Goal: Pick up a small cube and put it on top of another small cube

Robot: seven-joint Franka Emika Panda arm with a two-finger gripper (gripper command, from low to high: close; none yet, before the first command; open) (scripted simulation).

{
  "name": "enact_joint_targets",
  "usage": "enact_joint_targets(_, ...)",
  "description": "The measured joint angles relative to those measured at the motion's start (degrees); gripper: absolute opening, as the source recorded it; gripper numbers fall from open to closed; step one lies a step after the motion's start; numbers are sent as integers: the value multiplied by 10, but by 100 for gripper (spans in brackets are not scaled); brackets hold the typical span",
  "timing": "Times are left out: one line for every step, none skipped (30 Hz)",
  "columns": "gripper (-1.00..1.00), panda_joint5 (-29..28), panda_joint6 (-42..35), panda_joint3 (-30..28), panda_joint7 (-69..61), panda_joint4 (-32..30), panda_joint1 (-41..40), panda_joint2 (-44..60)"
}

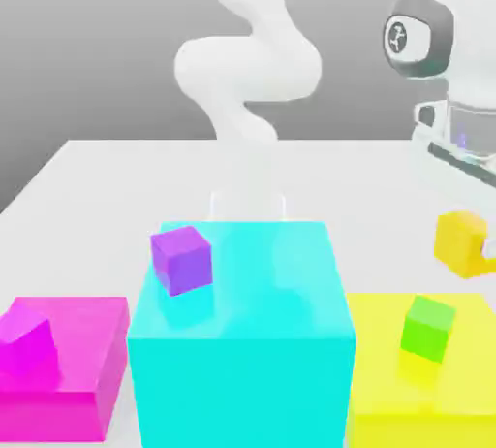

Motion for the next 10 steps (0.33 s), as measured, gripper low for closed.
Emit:
enact_joint_targets(-100,-10,9,0,9,-3,-3,9)
enact_joint_targets(-100,-19,20,1,16,-6,-5,19)
enact_joint_targets(-100,-29,31,1,24,-8,-7,30)
enact_joint_targets(-100,-39,43,2,31,-11,-8,41)
enact_joint_targets(-100,-48,56,3,38,-13,-9,53)
enact_joint_targets(-100,-58,69,1,45,-16,-7,65)
enact_joint_targets(100,-67,82,0,52,-19,-5,77)
enact_joint_targets(100,-67,82,0,52,-19,-5,77)
enact_joint_targets(100,-67,82,0,52,-19,-5,77)
enact_joint_targets(100,-67,82,0,52,-19,-5,77)
